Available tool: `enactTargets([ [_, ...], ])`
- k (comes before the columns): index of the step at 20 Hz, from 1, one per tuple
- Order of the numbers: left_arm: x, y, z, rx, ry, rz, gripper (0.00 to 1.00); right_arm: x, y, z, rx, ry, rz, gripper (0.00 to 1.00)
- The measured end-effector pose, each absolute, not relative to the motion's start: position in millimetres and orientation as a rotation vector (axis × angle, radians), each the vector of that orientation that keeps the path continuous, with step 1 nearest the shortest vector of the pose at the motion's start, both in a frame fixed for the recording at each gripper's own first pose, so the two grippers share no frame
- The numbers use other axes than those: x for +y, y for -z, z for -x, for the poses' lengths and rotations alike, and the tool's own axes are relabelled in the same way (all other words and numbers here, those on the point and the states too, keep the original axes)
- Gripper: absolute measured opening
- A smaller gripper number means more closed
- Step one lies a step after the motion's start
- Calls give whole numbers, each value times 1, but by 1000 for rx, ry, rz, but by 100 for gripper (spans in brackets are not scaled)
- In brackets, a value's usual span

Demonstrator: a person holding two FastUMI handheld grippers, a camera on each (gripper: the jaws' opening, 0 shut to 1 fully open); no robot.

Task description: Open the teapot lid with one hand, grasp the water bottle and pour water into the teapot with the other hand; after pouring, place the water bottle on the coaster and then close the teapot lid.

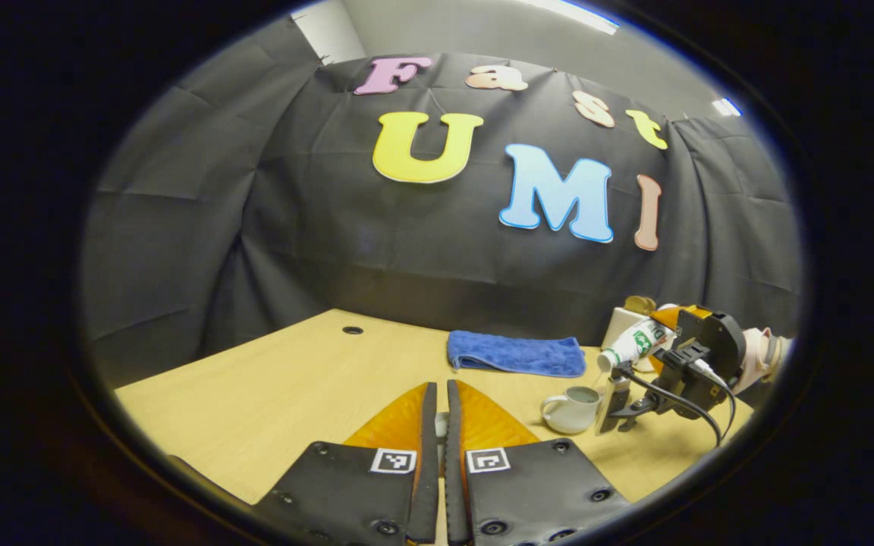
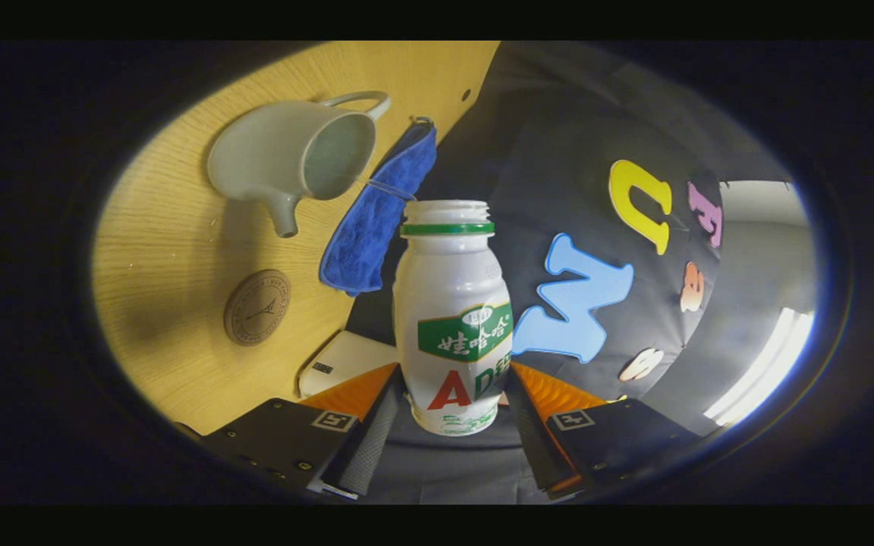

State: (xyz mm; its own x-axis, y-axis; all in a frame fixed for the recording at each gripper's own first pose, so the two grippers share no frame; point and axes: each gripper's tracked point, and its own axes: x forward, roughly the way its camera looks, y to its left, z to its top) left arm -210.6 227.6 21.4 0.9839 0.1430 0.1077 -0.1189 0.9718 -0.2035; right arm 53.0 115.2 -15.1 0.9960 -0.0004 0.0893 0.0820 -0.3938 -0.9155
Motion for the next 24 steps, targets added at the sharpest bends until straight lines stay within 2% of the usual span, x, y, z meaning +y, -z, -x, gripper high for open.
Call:
enactTargets([
  [2, 229, -21, 210, -122, -134, 198, 14, 117, 16, -54, -60, 82, 1978, 78],
  [15, 228, -20, 210, -120, -134, 199, 14, 123, 23, -50, -62, 50, 1966, 77],
  [24, 231, -24, 214, -130, -147, 200, 14, 111, 67, -41, 91, 2, 1516, 78],
])
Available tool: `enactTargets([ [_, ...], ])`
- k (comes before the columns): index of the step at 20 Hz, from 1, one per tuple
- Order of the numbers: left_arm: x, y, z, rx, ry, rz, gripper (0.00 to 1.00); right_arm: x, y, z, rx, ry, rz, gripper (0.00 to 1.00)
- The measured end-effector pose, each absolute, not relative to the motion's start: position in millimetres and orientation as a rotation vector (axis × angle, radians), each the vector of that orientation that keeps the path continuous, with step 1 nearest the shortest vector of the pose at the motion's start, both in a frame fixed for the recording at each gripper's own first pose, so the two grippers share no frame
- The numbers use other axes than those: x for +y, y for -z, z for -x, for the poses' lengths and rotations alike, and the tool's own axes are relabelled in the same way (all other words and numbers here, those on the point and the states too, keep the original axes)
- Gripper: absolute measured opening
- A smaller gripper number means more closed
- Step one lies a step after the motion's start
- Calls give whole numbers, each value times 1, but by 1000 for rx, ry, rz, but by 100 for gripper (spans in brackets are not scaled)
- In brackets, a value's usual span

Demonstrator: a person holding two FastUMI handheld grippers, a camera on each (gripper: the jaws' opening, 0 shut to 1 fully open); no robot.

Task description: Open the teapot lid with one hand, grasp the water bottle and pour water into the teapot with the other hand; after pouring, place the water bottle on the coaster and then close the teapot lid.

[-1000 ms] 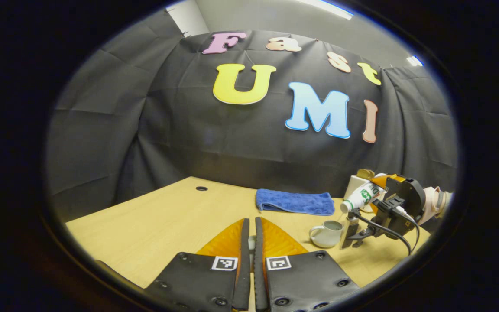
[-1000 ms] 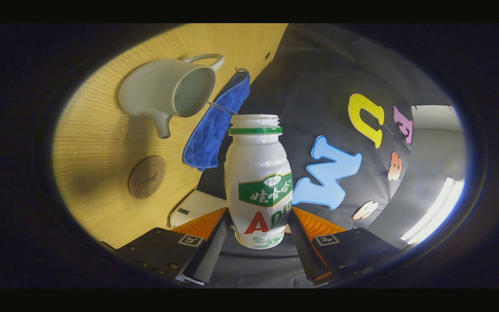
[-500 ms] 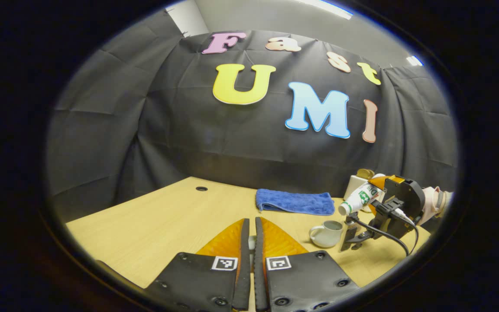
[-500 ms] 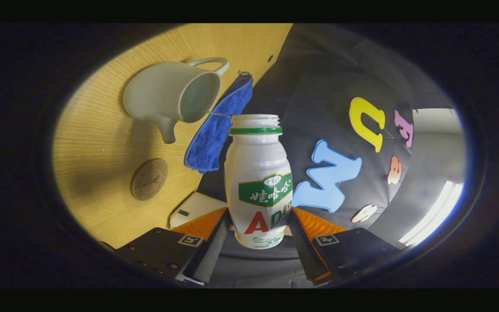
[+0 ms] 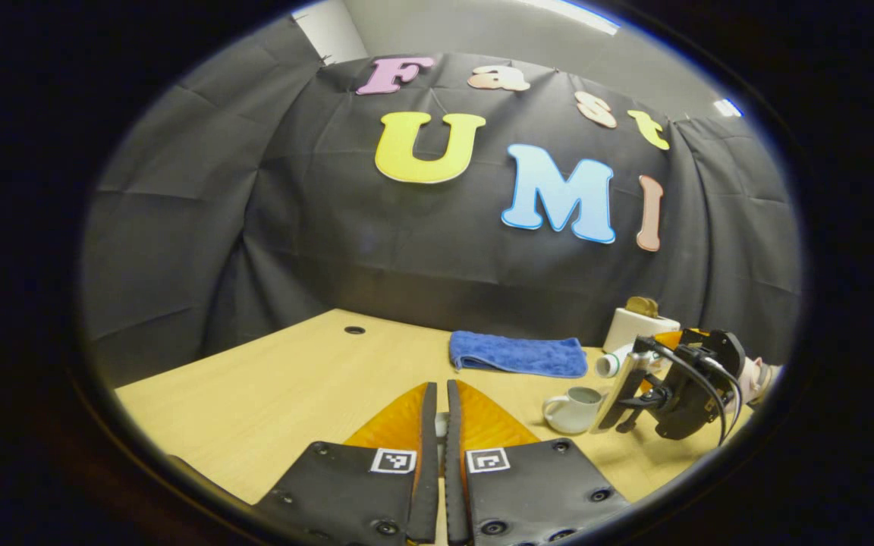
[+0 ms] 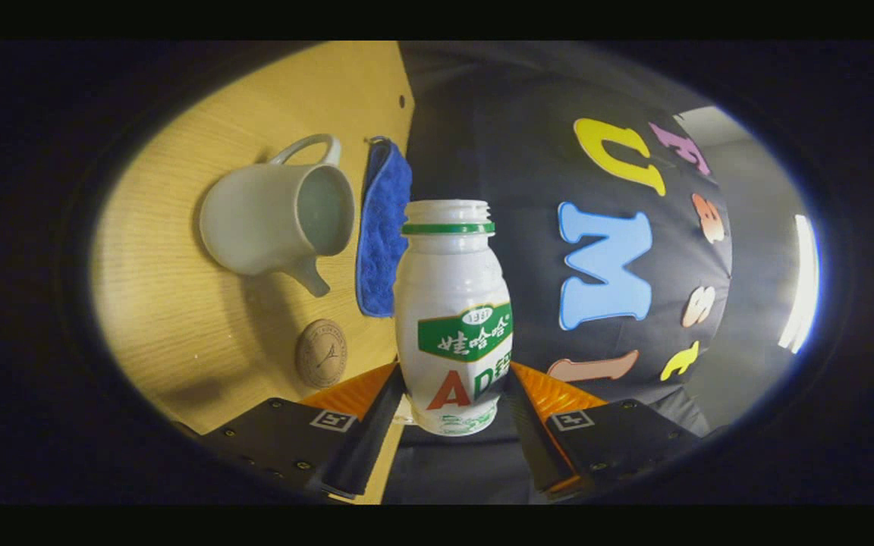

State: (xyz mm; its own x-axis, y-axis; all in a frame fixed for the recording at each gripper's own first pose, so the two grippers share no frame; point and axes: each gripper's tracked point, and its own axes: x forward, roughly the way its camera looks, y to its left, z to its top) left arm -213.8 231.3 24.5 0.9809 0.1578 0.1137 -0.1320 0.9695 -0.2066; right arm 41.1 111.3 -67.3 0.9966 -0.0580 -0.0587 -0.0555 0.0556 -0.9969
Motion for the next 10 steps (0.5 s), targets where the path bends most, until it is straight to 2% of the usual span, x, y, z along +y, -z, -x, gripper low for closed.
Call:
enactTargets([
  [10, 200, -32, 211, -154, -156, 134, 14, 111, 82, -29, 174, -50, 995, 78],
])
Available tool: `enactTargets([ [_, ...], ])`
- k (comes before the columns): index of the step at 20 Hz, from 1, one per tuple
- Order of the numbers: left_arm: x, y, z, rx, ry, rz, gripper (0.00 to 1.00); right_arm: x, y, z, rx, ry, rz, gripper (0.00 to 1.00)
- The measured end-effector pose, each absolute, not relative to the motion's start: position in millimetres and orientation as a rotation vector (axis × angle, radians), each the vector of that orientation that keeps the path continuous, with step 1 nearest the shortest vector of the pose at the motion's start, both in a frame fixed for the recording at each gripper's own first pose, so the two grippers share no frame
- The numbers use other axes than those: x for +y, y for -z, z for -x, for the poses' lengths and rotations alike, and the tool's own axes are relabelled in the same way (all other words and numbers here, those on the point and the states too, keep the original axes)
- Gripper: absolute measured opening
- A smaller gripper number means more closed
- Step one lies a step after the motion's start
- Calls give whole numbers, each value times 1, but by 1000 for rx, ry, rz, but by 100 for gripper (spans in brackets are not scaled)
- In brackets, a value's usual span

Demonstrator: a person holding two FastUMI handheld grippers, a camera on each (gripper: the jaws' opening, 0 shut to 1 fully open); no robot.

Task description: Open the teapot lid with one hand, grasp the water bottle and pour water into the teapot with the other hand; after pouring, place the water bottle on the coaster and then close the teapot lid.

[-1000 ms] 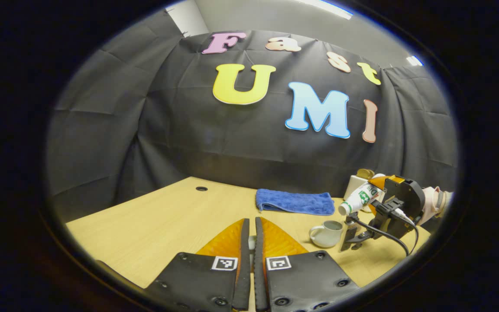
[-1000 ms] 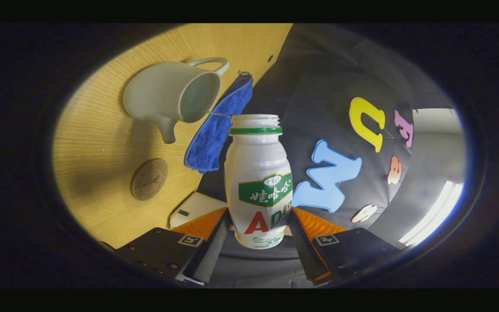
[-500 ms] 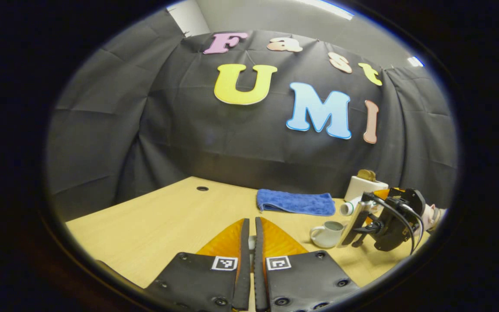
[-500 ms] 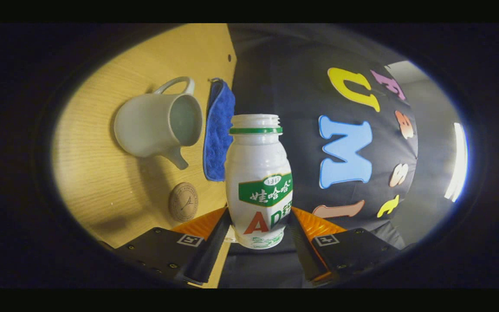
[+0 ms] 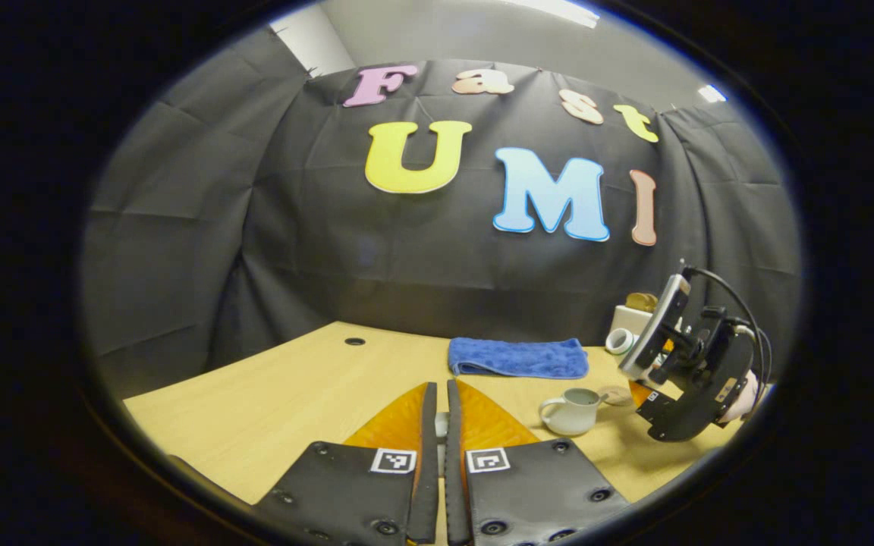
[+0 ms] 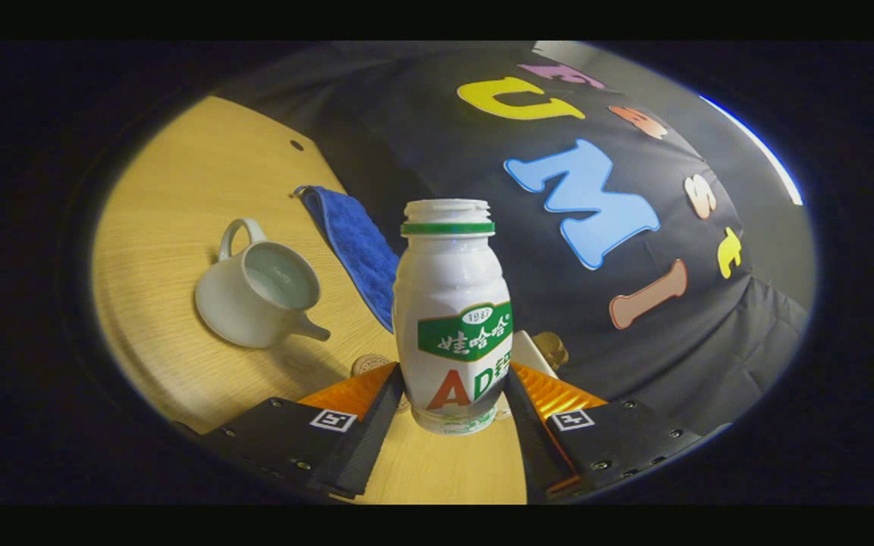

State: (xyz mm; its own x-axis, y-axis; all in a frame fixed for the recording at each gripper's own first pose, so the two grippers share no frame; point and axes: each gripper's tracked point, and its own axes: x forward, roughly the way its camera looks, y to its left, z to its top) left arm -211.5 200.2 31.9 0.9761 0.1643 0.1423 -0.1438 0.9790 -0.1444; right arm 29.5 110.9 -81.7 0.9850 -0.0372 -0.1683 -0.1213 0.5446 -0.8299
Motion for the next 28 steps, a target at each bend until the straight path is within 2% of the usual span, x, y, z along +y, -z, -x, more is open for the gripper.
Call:
enactTargets([
  [1, 192, -30, 208, -147, -144, 129, 10, 108, 79, -29, 176, -48, 961, 78],
  [7, 147, -36, 180, -127, -82, 93, 10, 97, 83, -23, 244, -85, 689, 78],
  [8, 139, -38, 174, -129, -68, 91, 14, 98, 86, -21, 255, -99, 646, 78],
  [10, 121, -43, 161, -139, -46, 83, 10, 100, 85, -17, 265, -120, 563, 78],
  [16, 78, -52, 121, -152, 27, 93, 10, 106, 76, -14, 242, -158, 348, 78],
  [27, 30, -50, 61, -137, 53, 52, 10, 75, 69, -18, 207, -151, 215, 78],
  [28, 28, -49, 55, -134, 54, 53, 14, 71, 68, -18, 203, -141, 214, 78],
])
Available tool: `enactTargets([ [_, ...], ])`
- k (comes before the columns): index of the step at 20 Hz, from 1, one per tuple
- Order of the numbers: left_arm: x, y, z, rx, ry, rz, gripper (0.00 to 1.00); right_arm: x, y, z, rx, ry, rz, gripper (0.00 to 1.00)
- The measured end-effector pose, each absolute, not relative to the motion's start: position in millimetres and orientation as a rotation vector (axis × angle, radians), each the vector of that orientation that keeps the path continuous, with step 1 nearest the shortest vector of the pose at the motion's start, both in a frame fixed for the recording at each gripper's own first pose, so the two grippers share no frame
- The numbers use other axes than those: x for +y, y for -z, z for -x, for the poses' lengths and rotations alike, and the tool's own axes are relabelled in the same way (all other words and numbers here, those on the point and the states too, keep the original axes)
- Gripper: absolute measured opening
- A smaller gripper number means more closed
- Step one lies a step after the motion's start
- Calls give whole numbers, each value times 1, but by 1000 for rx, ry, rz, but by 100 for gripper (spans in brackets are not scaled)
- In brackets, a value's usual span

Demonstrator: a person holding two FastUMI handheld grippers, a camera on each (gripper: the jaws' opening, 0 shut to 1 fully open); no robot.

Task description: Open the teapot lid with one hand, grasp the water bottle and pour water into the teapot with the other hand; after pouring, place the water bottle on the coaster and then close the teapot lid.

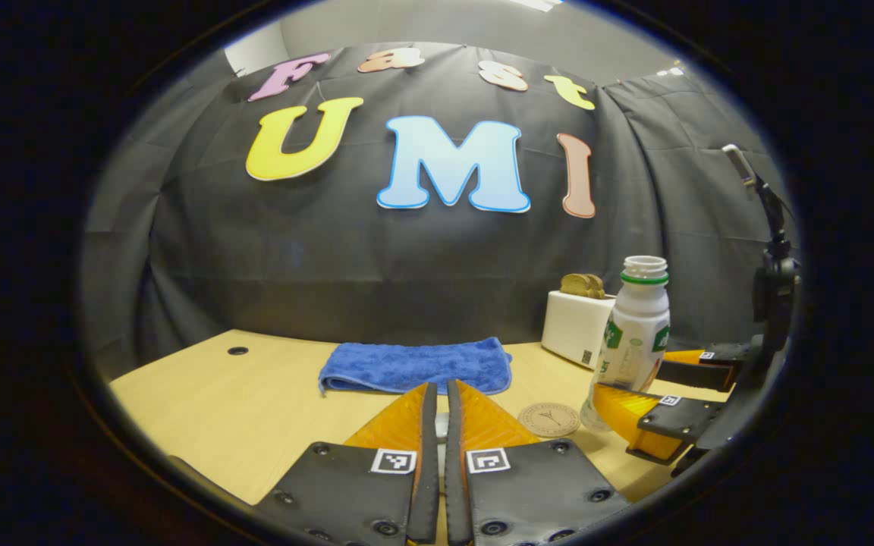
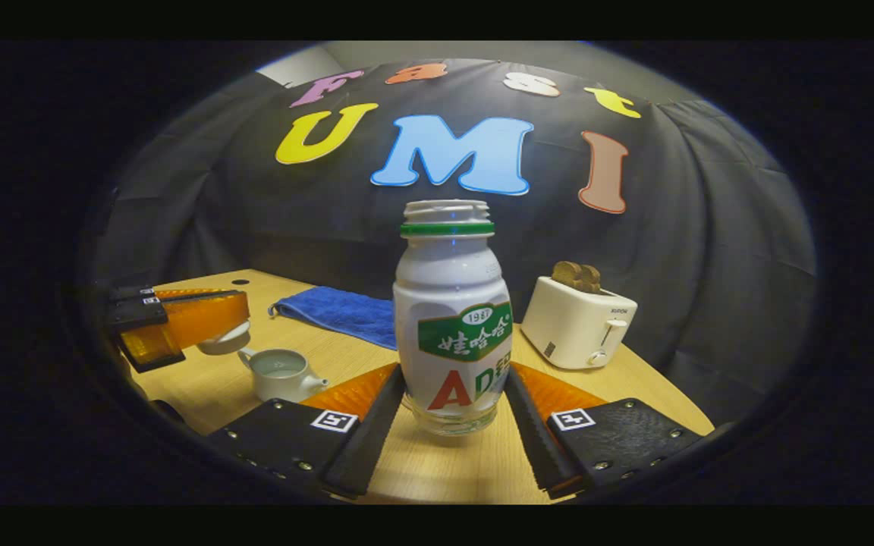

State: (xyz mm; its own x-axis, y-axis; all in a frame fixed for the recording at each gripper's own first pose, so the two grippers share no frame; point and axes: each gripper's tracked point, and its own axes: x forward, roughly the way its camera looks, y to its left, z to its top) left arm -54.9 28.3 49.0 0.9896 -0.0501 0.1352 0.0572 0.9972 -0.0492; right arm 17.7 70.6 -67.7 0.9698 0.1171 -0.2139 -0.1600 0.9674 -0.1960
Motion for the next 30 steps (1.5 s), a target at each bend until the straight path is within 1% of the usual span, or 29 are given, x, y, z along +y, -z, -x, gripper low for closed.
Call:
enactTargets([
  [1, 25, -45, 46, -129, 55, 49, 10, 66, 64, -18, 194, -128, 215, 78],
  [5, 17, -32, 23, -100, 60, 33, 10, 64, 65, -18, 198, -139, 203, 78],
  [13, 12, -18, 8, -75, 60, 25, 10, 58, 66, -21, 201, -131, 204, 78],
  [14, 11, -16, 8, -72, 59, 24, 14, 58, 67, -20, 203, -132, 204, 78],
  [15, 11, -17, 6, -71, 60, 24, 10, 58, 67, -21, 204, -133, 204, 78],
  [16, 11, -15, 5, -69, 59, 23, 14, 59, 68, -21, 205, -133, 204, 78],
  [17, 11, -15, 6, -69, 57, 20, 14, 58, 68, -22, 206, -133, 205, 78],
  [18, 11, -13, 6, -67, 56, 19, 10, 58, 68, -22, 206, -133, 206, 78],
  [19, 11, -13, 4, -65, 55, 19, 14, 57, 68, -22, 206, -132, 206, 78],
  [21, 12, -11, 3, -60, 54, 22, 14, 57, 68, -21, 206, -134, 205, 78],
  [22, 13, -10, 3, -58, 51, 21, 10, 58, 69, -22, 206, -135, 205, 78],
  [25, 12, -8, 1, -55, 54, 26, 10, 57, 71, -23, 212, -137, 206, 78],
  [26, 11, -6, 1, -53, 55, 28, 16, 57, 72, -23, 214, -138, 205, 78],
  [29, 13, -6, -1, -53, 55, 30, 21, 57, 74, -24, 221, -138, 206, 78],
  [30, 11, -6, -1, -52, 62, 34, 25, 58, 76, -24, 224, -138, 206, 78],
])
